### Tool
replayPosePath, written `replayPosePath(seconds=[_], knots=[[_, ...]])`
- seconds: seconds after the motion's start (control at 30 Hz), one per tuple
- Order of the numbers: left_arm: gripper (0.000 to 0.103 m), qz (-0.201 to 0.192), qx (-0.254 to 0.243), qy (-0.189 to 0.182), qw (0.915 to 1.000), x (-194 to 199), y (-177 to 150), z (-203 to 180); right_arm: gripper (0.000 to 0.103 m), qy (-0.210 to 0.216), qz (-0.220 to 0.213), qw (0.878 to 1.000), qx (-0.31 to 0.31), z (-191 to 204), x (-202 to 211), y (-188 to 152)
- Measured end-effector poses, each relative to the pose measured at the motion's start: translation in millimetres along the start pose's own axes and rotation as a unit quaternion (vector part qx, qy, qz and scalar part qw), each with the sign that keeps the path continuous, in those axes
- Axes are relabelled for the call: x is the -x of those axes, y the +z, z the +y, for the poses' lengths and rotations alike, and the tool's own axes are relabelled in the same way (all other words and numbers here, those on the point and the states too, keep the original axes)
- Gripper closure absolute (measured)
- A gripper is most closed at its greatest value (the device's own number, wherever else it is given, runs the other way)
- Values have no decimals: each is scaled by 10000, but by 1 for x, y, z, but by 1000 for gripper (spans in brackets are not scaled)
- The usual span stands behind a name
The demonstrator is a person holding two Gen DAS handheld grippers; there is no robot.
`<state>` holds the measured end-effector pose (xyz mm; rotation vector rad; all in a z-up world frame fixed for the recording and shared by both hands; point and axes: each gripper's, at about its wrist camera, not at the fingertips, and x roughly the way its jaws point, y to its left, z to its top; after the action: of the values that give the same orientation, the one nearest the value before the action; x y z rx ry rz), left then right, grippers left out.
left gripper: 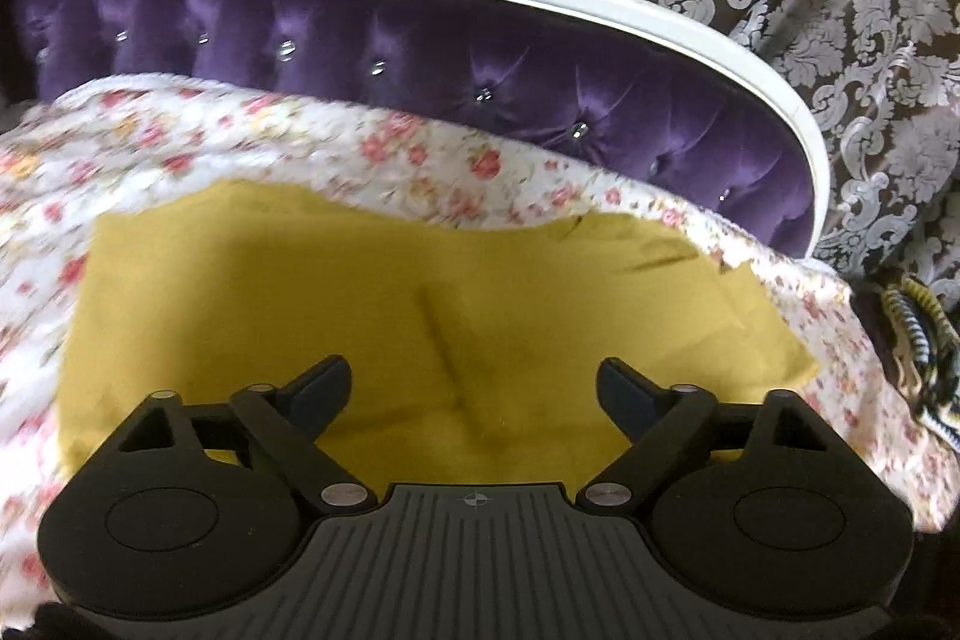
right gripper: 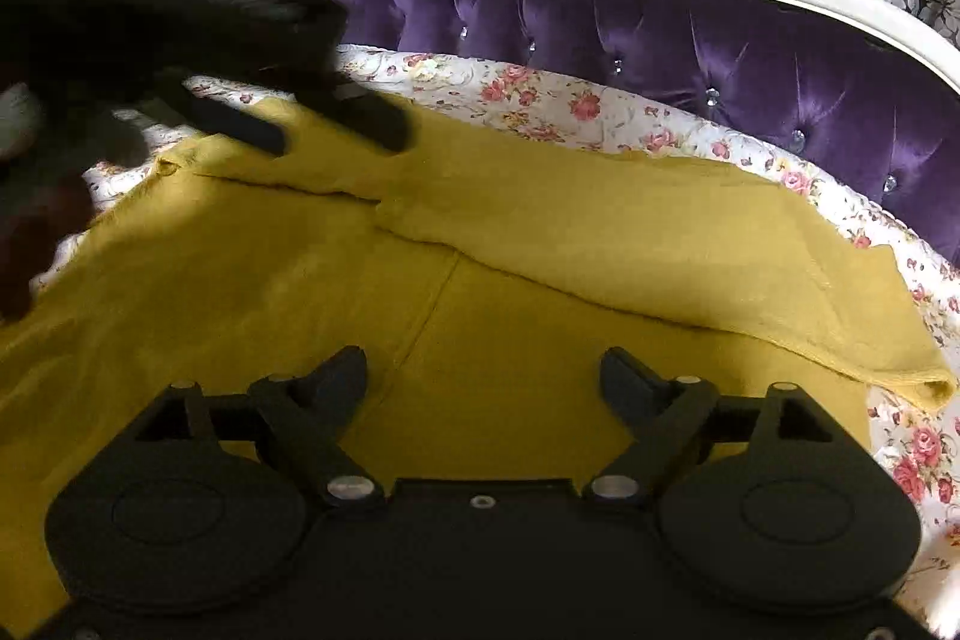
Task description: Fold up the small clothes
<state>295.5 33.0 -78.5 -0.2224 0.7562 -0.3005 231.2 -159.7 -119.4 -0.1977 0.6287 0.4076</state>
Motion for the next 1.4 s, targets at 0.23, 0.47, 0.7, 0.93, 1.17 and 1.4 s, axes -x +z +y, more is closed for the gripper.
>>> replayPosePath(seconds=[0.23, 0.47, 0.7, 0.93, 1.17, 1.4], knots=[[26, 439, 105, 58, 9990, -46, 23, -6, 16, 165, -40, 9996, -237, -8, -1, -1], [103, 618, 436, -128, 9971, -59, 31, -17, 16, 213, -65, 9993, -306, -10, -2, -4], [103, -351, -209, -340, 9986, 3, 78, -46, 16, 208, -66, 9993, -306, -9, -1, -4], [103, -745, 12, 51, 9972, 47, 101, 2, 16, 201, -67, 9993, -306, -8, -2, -4], [40, -74, -182, -85, 9998, 6, 71, -7, 16, 179, -60, 9994, -297, -7, -2, -4], [35, 369, -2120, -82, 9765, -27, 16, -94, 16, 185, -72, 9993, -305, -7, -2, -4]])
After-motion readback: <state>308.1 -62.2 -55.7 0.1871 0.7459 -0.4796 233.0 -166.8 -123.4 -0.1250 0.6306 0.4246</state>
